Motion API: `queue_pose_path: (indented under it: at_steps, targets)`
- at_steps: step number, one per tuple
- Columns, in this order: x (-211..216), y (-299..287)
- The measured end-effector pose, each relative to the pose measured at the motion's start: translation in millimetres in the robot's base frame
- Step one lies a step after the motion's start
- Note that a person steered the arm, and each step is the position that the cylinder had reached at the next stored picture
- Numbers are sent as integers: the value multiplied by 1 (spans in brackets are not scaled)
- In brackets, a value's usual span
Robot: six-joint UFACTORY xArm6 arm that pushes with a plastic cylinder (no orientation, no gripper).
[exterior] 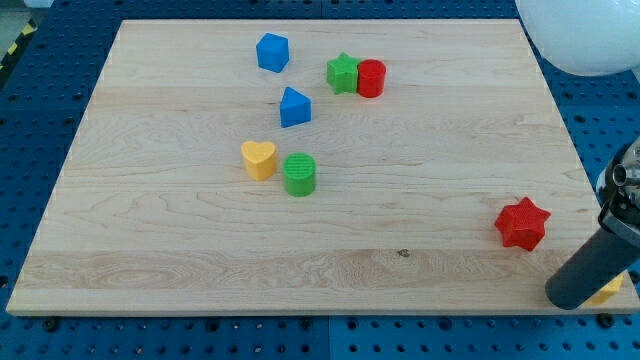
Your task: Push yellow hexagon to the bottom right corner of the board
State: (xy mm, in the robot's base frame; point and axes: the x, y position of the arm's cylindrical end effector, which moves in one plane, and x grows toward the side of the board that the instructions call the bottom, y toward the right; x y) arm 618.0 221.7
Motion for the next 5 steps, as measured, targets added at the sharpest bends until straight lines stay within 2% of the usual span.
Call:
queue_pose_path:
  at_steps: [1, 3, 4, 5]
  targets:
    - [0, 0]
    - [-21, -81]
    - [-49, -119]
    - [-84, -131]
